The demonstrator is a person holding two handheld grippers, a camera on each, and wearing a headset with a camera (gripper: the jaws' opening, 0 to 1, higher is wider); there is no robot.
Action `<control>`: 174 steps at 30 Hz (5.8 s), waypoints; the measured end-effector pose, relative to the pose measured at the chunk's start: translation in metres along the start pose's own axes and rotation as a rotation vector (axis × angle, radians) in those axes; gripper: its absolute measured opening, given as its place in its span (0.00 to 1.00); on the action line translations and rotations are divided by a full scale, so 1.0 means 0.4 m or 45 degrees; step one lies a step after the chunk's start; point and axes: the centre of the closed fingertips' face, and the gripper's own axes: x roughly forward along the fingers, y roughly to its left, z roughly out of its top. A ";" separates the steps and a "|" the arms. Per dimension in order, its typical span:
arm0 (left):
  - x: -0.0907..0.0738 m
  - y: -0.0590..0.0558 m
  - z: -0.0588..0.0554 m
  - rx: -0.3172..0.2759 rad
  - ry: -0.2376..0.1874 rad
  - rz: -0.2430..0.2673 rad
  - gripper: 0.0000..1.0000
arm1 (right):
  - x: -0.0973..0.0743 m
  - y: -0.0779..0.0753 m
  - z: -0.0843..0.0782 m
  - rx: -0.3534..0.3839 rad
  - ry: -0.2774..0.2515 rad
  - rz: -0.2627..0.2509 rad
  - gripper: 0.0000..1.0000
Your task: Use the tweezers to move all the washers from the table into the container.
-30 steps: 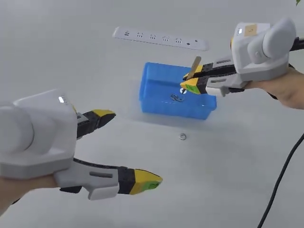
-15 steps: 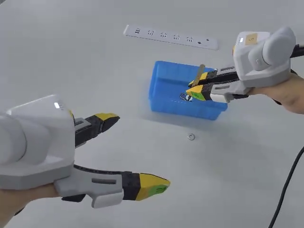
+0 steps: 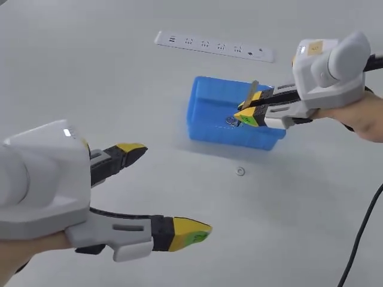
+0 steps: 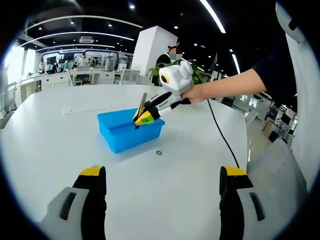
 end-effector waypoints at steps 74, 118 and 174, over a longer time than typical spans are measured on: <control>0.257 0.090 0.302 0.544 0.079 -0.397 0.07 | -0.033 0.056 0.094 -0.154 0.013 0.052 0.08; 0.217 0.063 0.331 0.612 0.111 -0.360 0.06 | -0.172 0.043 0.089 0.058 -0.121 -0.140 0.23; 0.235 -0.069 0.156 0.612 0.177 -0.406 0.06 | -0.284 0.322 -0.105 0.372 -0.284 -0.212 0.59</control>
